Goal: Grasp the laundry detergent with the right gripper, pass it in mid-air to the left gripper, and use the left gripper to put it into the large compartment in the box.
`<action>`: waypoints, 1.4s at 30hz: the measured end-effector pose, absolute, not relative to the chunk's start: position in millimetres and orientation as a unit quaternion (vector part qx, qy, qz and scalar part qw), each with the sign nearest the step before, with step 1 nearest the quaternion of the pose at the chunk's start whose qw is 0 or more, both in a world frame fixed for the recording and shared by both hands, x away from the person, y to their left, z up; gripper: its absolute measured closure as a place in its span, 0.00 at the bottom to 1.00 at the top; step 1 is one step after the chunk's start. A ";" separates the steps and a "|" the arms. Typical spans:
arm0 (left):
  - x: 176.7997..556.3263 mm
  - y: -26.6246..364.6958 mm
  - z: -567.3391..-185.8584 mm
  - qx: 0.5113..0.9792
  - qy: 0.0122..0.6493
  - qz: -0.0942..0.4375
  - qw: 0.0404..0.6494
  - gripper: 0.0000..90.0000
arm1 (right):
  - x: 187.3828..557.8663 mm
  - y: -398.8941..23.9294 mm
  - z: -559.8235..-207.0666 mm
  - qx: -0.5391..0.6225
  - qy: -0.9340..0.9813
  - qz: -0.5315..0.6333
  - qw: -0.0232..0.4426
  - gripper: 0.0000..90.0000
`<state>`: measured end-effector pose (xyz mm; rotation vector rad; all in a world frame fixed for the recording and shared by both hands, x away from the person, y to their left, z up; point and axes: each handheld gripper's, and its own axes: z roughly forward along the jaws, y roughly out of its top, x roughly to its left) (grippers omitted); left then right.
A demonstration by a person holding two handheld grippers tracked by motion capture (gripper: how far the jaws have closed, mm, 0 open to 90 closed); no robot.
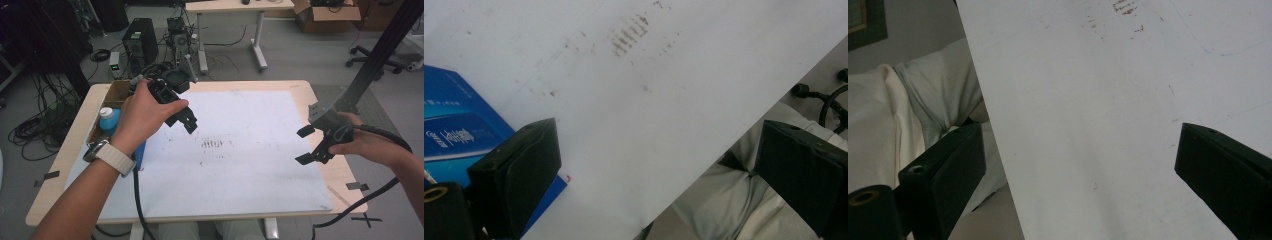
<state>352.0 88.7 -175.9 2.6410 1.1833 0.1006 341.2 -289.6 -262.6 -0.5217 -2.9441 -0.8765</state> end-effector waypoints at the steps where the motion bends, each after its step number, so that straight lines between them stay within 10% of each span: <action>1: 352.0 88.1 -177.1 0.907 0.403 0.033 0.122 0.06 | 341.4 -289.3 -263.0 -0.167 -0.945 -0.281 0.014 0.07; 42: 337.4 45.2 -202.8 0.977 0.189 0.007 0.100 0.07 | 347.6 -278.6 -265.6 -0.159 -0.949 -0.271 0.023 0.07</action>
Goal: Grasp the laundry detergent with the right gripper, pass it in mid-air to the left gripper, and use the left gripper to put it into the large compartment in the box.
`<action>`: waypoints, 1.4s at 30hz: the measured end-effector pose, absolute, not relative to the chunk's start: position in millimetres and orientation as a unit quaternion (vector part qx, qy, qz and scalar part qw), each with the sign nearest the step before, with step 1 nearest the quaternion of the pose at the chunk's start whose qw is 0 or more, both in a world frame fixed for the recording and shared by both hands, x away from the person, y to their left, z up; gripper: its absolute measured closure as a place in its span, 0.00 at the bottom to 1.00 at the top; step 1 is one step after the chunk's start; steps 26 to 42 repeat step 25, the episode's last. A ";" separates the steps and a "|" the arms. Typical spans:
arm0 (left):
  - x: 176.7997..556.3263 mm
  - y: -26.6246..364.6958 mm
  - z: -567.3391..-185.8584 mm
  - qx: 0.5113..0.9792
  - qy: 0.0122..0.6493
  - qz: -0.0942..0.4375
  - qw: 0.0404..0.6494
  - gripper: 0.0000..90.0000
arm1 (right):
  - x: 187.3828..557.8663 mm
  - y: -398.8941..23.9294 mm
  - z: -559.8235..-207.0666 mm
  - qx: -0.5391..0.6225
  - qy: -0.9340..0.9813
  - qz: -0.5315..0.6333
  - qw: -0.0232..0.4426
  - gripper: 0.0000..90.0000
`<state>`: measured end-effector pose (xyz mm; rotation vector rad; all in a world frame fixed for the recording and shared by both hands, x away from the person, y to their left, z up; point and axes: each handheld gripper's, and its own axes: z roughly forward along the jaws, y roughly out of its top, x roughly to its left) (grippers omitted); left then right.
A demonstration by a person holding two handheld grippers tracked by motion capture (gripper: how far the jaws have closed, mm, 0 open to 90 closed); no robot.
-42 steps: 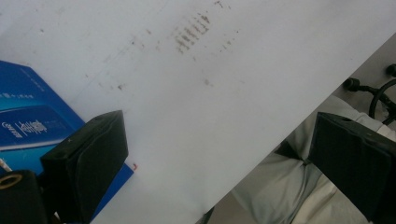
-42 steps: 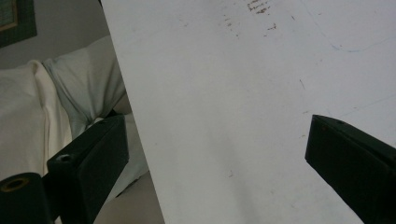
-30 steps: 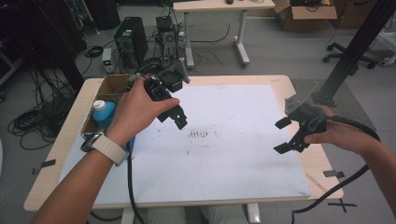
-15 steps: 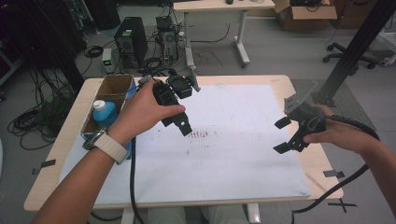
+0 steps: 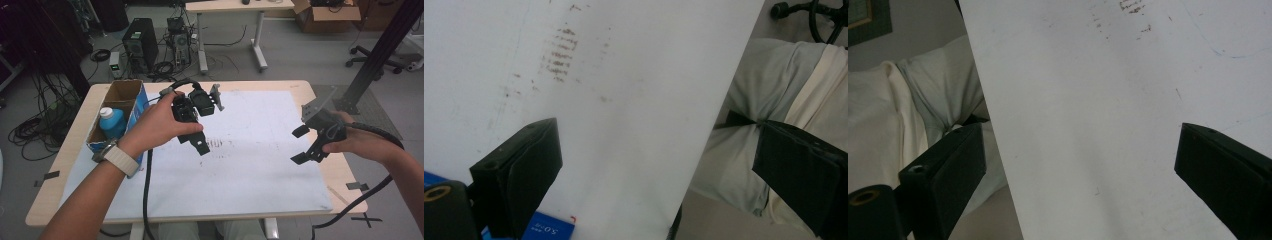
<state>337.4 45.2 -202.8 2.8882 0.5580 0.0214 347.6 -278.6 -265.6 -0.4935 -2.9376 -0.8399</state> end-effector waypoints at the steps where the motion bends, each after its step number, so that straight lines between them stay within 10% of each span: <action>1: 337.1 44.4 -203.3 0.977 0.187 0.007 0.100 0.07 | 347.7 -278.2 -265.6 -0.159 -0.949 -0.271 0.023 0.07; 42: 337.2 40.4 -208.5 0.978 0.180 0.010 0.103 0.07 | 347.9 -272.7 -266.1 -0.154 -0.950 -0.271 0.024 0.07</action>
